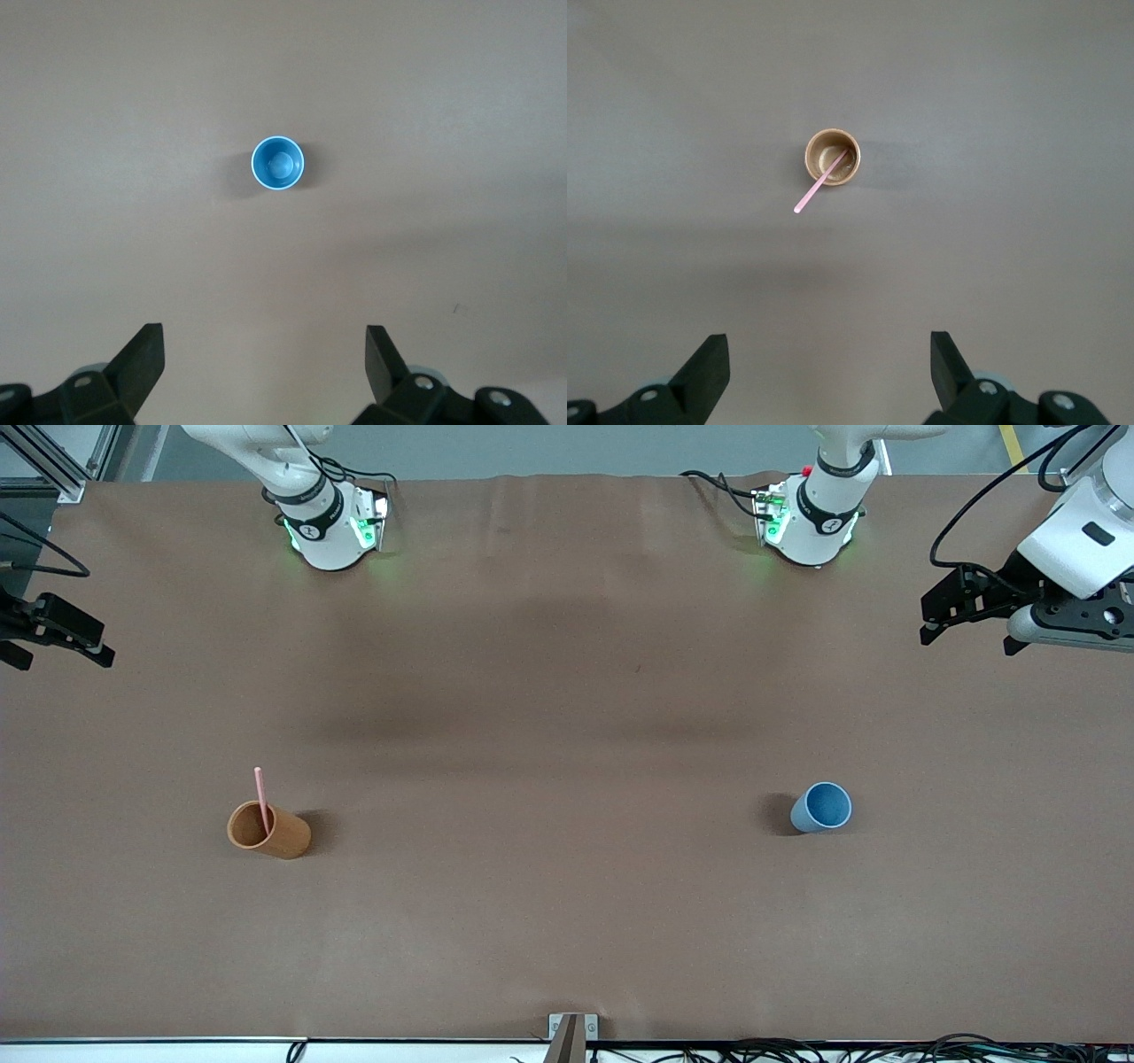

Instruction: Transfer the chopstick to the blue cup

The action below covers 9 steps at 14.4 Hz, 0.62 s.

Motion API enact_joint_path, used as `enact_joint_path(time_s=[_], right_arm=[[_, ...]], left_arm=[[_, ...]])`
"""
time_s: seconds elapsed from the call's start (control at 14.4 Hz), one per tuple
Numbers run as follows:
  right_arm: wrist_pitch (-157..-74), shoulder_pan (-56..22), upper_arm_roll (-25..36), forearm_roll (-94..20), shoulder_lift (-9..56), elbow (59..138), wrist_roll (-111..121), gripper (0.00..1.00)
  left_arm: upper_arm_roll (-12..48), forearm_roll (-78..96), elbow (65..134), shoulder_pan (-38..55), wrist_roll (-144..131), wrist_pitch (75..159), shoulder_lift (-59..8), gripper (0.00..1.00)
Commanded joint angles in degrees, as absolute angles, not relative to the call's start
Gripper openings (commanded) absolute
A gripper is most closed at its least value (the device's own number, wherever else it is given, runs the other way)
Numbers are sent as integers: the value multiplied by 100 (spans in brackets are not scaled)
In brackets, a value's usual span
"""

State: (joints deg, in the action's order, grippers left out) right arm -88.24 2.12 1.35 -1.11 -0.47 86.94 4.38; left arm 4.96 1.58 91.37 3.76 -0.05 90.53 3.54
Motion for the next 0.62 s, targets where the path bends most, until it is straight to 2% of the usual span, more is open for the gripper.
enact_joint_path(time_s=[0.0, 0.56], right_arm=[[-8868, 325, 70, -202, -79, 8736, 527, 100], [-8877, 325, 70, -211, -79, 8728, 519, 100]], left_arm=[[501, 220, 8982, 369, 61, 8895, 316, 100], [492, 202, 8956, 378, 62, 8903, 281, 100]])
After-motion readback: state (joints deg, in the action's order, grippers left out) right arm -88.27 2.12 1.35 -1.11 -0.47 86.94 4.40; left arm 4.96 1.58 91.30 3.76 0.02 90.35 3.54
